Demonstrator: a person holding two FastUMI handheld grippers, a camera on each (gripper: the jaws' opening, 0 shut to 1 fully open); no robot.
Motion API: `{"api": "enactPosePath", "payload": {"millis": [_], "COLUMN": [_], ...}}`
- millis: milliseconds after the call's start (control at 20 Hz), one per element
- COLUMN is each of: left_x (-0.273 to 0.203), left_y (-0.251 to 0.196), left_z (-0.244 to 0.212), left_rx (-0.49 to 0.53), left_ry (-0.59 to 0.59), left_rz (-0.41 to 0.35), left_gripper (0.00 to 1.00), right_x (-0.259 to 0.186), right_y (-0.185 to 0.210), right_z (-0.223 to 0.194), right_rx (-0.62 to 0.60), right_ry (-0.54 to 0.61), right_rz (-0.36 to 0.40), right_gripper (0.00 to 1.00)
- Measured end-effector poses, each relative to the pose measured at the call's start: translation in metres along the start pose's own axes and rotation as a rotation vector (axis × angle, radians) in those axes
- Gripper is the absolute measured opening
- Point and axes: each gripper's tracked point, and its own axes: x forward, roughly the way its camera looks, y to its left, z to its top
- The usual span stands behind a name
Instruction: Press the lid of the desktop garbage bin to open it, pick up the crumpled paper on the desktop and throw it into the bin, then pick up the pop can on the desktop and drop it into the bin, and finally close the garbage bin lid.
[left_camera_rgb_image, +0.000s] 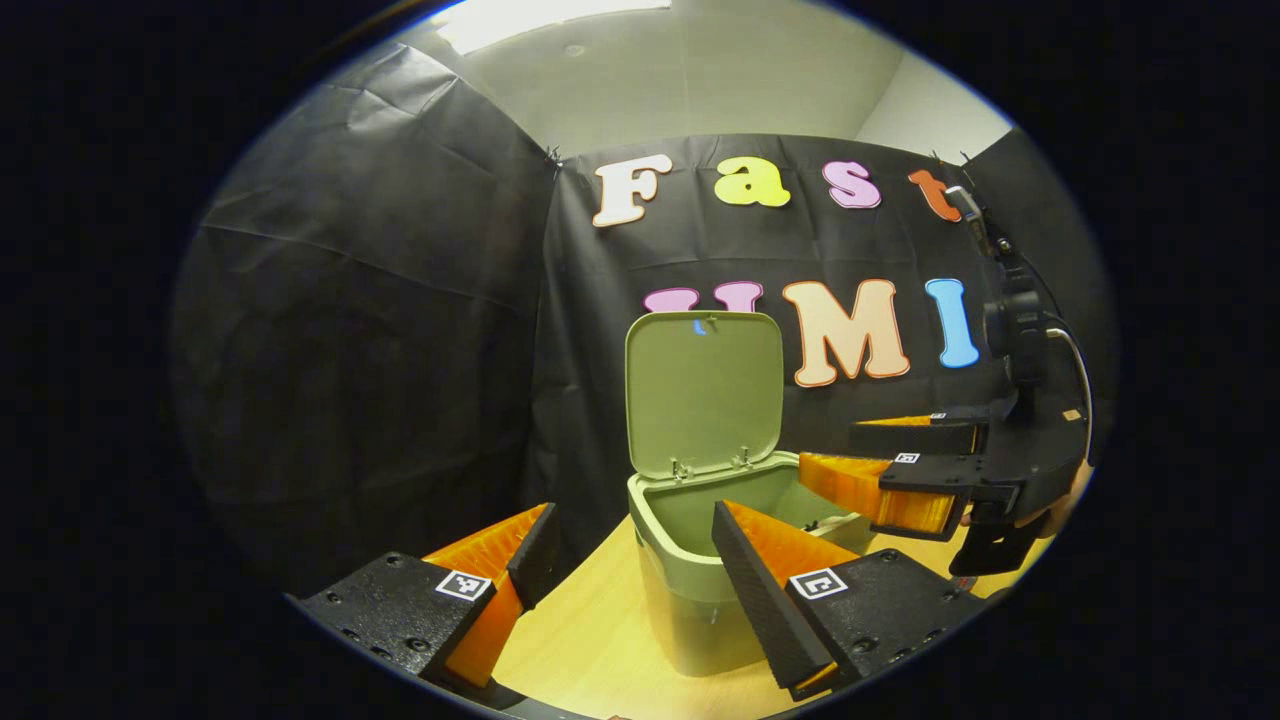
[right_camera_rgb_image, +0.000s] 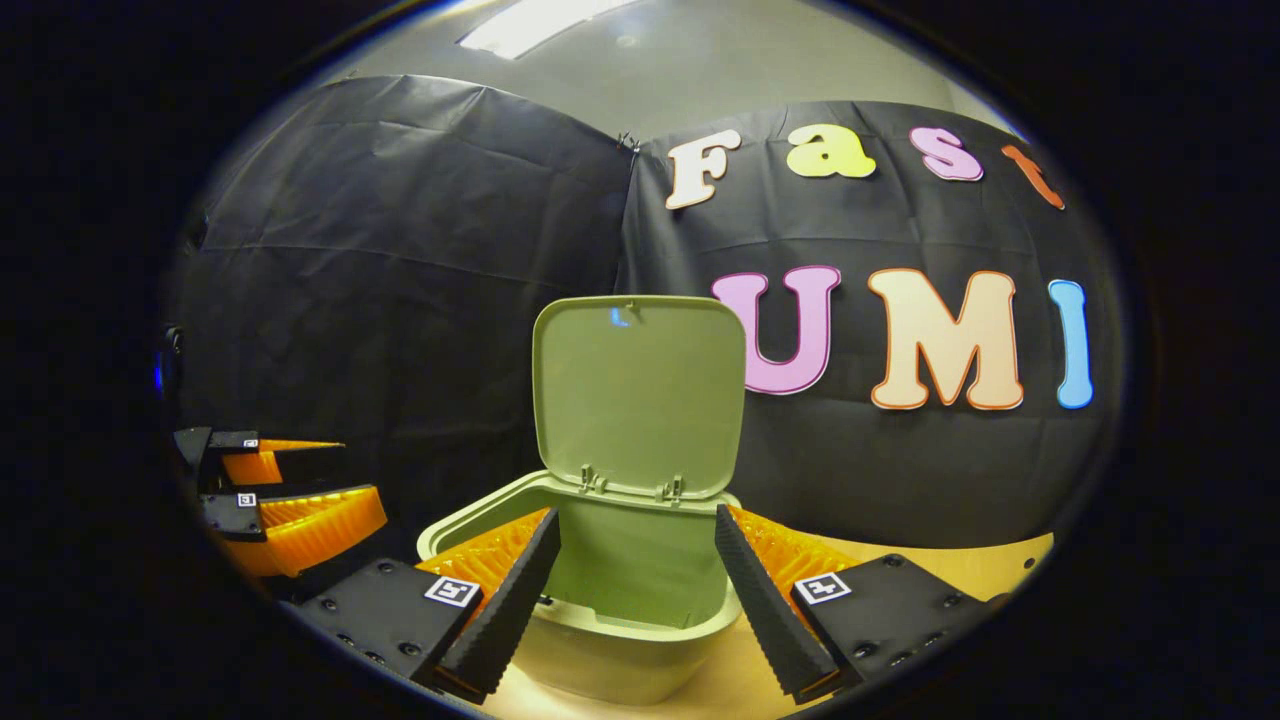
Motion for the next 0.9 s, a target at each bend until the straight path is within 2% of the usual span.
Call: {"api": "enactPosePath", "payload": {"millis": [100,250,350,650,900], "left_x": [0.002,0.005,0.006,0.005,0.002], "left_y": [-0.014,-0.05,-0.092,-0.173,-0.239], "left_z": [0.001,0.007,0.009,0.006,-0.008], "left_rx": [-0.007,-0.017,-0.027,-0.06,-0.072], "left_ry": [-0.006,-0.024,-0.028,-0.016,0.025], "left_rz": [-0.019,-0.078,-0.146,-0.276,-0.377], "left_gripper": [0.92,0.93,0.92,0.92,0.93], "right_x": [-0.014,-0.035,-0.069,-0.133,-0.186], "right_y": [-0.017,-0.05,-0.096,-0.173,-0.231], "right_z": [0.006,0.008,0.001,-0.018,-0.04], "right_rx": [-0.005,-0.008,-0.002,0.016,0.038], "right_ry": [-0.026,-0.037,-0.027,0.008,0.05], "right_rz": [-0.035,-0.088,-0.162,-0.288,-0.392], "right_gripper": [1.0,0.98,0.98,1.0,0.98]}}
